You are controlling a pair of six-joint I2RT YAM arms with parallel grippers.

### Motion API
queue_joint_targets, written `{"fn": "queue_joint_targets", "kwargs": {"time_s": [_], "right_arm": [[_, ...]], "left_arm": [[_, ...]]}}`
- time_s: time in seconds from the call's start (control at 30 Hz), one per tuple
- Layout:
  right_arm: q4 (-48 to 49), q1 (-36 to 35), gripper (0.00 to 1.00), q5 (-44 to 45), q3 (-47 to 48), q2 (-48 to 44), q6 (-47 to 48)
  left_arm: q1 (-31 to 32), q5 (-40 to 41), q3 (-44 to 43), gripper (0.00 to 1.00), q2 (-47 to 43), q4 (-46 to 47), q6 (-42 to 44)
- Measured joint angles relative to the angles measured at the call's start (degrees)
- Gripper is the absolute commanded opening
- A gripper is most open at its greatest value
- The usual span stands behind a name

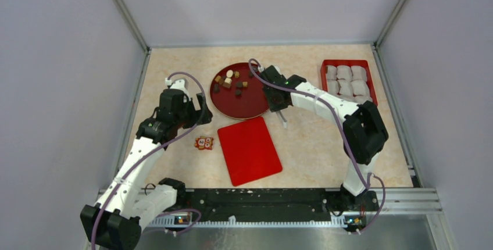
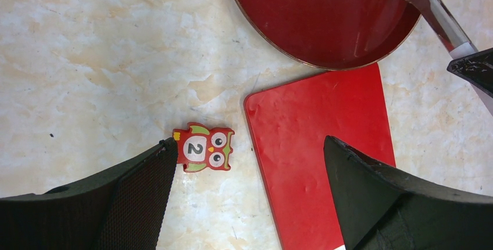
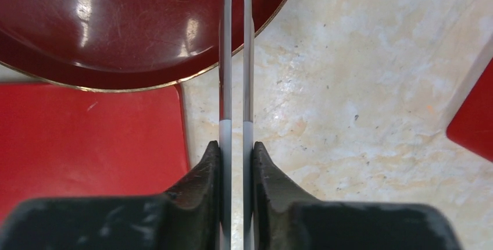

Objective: Pack the chocolate

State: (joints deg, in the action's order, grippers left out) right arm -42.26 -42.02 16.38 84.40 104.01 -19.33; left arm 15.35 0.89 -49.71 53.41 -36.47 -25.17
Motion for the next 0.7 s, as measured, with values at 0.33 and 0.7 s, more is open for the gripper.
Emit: {"fn": "queue_joint_targets", "kwargs": {"time_s": [0.33,0.7], "right_arm": [[-0.46,-0.26,0.00,1.25,0.00,-2.16,0.15],[0.31,7.54,0.00,2.25,-0.15,-13.22,0.70]], "left_arm": [[0.00,0.00,0.00,0.99,0.00,0.00,0.00],[-0.02,0.04,0.00,0.99,-0.07,-0.04,0.02]]}}
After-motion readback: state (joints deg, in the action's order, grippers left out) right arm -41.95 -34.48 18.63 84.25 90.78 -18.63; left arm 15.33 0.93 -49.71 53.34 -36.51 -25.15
